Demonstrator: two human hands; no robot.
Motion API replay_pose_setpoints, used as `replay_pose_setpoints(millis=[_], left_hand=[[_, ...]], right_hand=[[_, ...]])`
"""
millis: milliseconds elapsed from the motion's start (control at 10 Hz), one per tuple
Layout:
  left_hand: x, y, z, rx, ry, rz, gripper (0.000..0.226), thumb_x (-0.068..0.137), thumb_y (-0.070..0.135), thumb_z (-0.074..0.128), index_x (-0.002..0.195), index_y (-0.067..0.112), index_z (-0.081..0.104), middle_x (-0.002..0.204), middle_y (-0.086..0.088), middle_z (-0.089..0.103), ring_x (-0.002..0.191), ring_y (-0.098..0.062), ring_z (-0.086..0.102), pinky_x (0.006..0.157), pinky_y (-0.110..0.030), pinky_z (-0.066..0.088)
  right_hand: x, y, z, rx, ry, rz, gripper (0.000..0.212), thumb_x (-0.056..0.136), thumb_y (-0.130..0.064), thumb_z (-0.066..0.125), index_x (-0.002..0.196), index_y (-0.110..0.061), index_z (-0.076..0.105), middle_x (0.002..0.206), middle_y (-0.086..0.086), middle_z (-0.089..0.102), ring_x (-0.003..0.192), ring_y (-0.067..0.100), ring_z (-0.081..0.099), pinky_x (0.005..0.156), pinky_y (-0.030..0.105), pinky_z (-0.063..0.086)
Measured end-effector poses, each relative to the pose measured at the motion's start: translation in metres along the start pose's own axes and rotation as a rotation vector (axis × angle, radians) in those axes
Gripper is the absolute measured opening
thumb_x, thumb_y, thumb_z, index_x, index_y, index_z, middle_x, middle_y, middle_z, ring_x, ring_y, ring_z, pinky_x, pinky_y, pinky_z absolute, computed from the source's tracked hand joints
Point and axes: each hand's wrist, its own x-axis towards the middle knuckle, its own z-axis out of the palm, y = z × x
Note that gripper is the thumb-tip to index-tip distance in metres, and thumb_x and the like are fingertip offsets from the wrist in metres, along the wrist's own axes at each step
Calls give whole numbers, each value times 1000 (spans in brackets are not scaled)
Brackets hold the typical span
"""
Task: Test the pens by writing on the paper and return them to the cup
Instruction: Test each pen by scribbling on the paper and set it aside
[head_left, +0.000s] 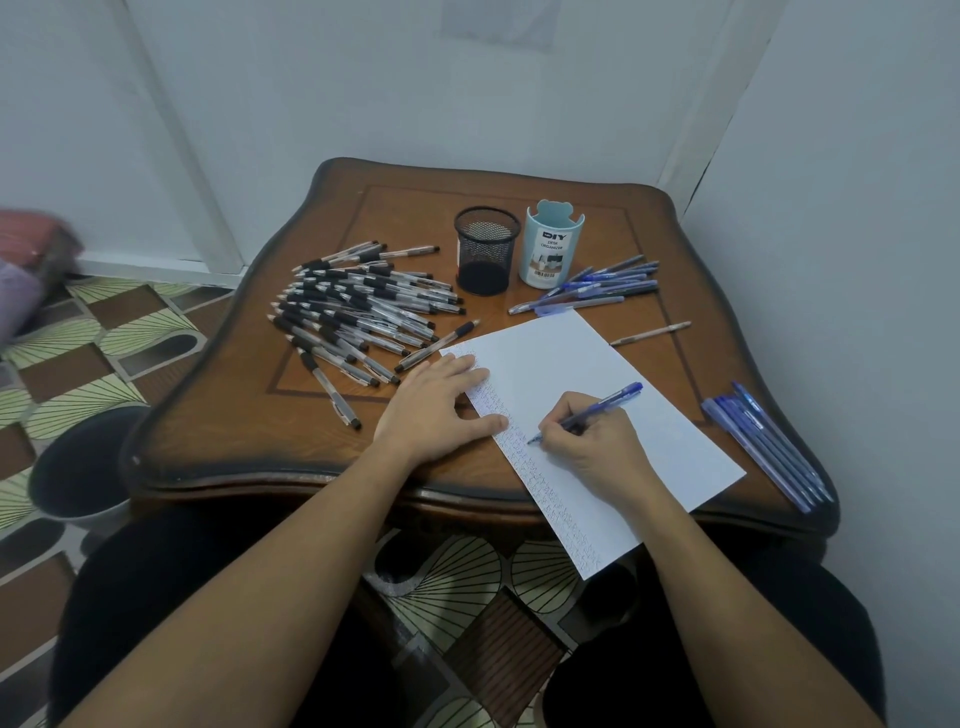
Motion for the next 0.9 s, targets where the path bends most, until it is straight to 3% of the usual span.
replay_pose_setpoints(millis=[900], left_hand=[[-1, 1, -2, -1, -7, -13, 76, 83, 71, 52, 147, 34, 37, 159, 10, 24, 147, -11, 14, 120, -37, 8]], right_hand=[[1, 2, 0, -19, 5, 14, 17, 88, -8, 63, 71, -8, 61, 60, -8, 54, 60, 4, 45, 53, 18, 32]])
